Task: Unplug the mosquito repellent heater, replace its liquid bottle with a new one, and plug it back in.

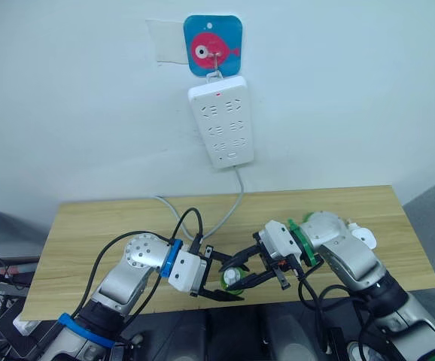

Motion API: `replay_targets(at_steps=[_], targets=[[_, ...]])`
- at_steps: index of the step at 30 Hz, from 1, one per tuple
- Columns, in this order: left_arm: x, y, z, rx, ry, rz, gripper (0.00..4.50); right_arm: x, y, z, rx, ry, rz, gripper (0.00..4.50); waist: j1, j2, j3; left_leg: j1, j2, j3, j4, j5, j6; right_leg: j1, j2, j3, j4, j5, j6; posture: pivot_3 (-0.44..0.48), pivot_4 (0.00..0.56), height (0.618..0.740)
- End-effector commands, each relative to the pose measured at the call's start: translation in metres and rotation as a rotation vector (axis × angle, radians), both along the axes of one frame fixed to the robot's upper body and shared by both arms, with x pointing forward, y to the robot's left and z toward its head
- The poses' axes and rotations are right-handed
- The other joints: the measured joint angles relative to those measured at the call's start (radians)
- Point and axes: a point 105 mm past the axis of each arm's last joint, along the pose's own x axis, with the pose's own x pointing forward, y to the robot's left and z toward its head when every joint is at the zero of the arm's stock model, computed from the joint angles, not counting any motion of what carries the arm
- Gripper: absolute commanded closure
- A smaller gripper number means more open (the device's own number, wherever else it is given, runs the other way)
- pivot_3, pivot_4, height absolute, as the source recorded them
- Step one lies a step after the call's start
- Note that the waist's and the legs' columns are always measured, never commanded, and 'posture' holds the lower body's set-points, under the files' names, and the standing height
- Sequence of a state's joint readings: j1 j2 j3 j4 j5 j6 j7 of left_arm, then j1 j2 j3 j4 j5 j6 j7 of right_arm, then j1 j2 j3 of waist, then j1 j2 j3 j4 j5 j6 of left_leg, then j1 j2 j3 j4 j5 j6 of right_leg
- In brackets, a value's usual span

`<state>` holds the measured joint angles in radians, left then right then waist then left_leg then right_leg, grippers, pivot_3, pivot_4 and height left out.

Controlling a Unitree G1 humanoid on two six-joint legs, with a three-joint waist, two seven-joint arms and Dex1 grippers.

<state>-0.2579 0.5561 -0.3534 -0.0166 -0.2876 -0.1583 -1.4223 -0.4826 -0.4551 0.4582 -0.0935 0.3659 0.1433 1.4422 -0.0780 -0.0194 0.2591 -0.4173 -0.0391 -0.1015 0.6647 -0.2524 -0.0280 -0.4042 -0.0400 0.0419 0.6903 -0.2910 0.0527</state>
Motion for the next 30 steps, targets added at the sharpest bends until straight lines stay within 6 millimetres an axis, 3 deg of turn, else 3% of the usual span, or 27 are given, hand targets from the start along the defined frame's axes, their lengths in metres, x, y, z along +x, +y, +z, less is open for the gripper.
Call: replay_targets(at_steps=[1,8,12,17,26,30], targets=[[0.004,-0.005,0.004,-0.016,-0.03,-0.033,2.24,0.016,-0.008,0.014,0.024,-0.04,-0.022,2.51,0.005,0.0,0.0,0.0,-0.001,0.0,0.0,0.0,0.0,0.0,0.0,0.0,0.0,0.0,0.0,-0.045,0.249,0.74],[0.028,-0.002,0.01,-0.07,-0.029,0.131,2.24,0.022,-0.039,0.022,0.012,-0.023,-0.184,0.03,0.017,0.0,0.0,-0.001,-0.001,-0.001,-0.001,0.0,0.0,-0.001,-0.002,0.0,-0.001,0.0,0.0,-0.054,0.268,0.74],[0.05,0.003,0.014,-0.121,0.014,0.336,2.24,0.026,-0.048,0.024,0.056,-0.065,-0.399,0.03,0.017,0.0,0.001,-0.001,0.0,-0.001,0.0,0.0,0.0,-0.001,-0.002,0.0,0.0,0.0,0.0,-0.072,0.272,0.74],[0.067,0.008,0.014,-0.142,0.015,0.532,2.24,0.03,-0.029,0.017,0.149,-0.134,-0.653,0.03,0.013,0.0,0.001,-0.001,0.0,-0.001,-0.001,0.0,0.0,-0.001,-0.001,0.0,0.0,0.0,0.0,-0.084,0.276,0.74],[0.064,0.001,0.013,-0.147,0.008,0.558,2.24,0.051,0.004,0.013,0.213,-0.142,-0.828,0.03,0.003,0.0,0.001,0.0,0.0,-0.001,-0.001,0.0,0.0,-0.001,-0.001,0.0,0.001,0.0,0.0,-0.078,0.272,0.74],[0.063,-0.001,0.014,-0.138,0.001,0.534,2.24,0.058,0.005,0.01,0.206,-0.156,-0.859,0.03,0.003,0.0,0.001,0.0,0.0,-0.001,-0.001,0.0,0.0,-0.001,-0.001,0.001,0.0,0.0,0.0,-0.076,0.273,0.74]])
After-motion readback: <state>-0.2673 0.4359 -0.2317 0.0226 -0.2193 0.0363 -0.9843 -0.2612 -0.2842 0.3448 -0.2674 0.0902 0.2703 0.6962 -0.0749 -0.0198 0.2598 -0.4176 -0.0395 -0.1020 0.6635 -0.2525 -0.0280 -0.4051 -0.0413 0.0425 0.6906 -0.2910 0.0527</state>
